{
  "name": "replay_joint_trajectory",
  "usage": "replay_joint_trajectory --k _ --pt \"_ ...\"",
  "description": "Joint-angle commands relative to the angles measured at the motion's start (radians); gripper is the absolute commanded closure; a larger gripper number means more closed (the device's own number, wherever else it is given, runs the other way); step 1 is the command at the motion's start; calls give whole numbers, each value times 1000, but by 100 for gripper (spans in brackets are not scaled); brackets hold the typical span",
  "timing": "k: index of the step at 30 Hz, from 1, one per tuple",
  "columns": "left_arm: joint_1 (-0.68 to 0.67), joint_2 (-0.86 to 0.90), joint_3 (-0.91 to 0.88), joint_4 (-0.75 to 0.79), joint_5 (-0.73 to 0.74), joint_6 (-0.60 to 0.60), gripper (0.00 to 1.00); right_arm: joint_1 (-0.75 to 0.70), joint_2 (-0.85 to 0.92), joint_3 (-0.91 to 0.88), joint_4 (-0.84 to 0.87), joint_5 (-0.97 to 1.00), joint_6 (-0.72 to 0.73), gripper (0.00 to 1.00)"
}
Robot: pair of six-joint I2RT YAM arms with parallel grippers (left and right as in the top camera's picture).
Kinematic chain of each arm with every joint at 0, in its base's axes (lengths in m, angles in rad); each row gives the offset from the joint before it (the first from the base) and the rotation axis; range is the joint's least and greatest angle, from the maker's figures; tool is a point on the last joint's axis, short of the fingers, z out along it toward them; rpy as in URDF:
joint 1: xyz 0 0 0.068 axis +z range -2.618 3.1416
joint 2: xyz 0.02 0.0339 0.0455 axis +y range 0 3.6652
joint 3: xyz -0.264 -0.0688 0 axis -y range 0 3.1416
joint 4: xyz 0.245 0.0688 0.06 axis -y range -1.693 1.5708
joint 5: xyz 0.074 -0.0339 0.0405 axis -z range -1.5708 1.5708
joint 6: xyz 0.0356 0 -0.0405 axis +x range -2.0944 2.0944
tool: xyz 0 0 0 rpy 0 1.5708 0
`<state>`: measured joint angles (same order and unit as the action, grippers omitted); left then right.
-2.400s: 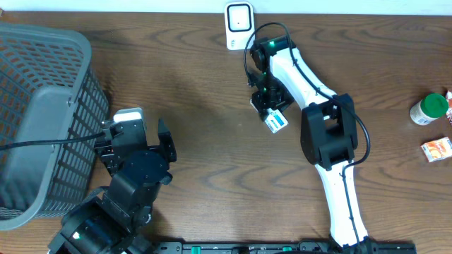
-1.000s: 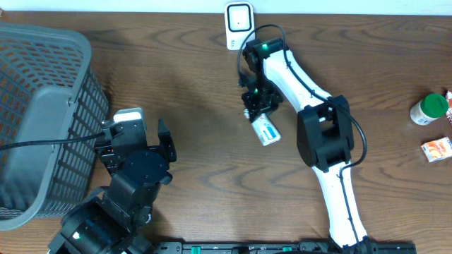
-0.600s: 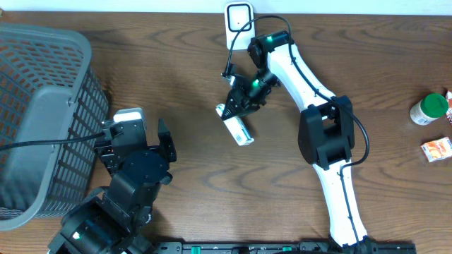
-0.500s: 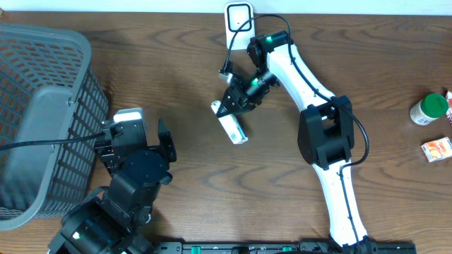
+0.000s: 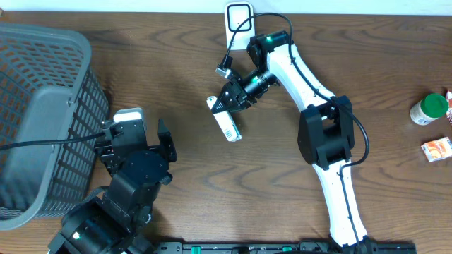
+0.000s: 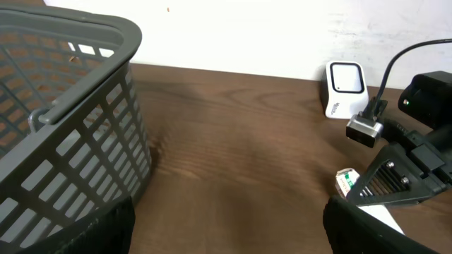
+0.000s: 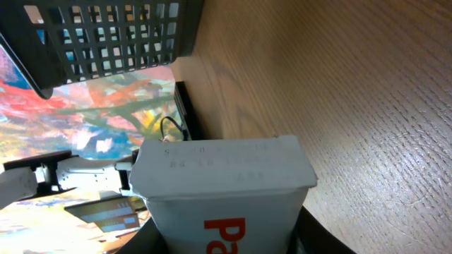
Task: Scan the item barcode
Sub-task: 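Lift the Panadol box and rotate it in the right gripper, then hold the Panadol box up in front of the white scanner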
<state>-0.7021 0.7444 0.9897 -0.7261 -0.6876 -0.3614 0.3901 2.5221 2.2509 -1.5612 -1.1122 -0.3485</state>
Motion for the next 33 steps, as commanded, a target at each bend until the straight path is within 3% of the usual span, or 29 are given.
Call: replay_joint_trajectory --k 1,7,13,16,22,33 --pt "1 -1 5 1 -20 10 14 -5 3 19 1 -14 -16 72" --pt "1 -1 5 1 -20 10 14 -5 3 19 50 135 -15 73" --pt "1 -1 5 1 -19 10 14 -5 3 37 190 533 168 75" --pt "1 -1 5 1 -19 10 14 -5 3 149 182 716 176 75" --pt "1 -1 5 1 -19 10 14 -5 3 352 241 835 176 75" --pt "1 -1 5 1 -19 10 14 29 3 378 650 1159 -17 73"
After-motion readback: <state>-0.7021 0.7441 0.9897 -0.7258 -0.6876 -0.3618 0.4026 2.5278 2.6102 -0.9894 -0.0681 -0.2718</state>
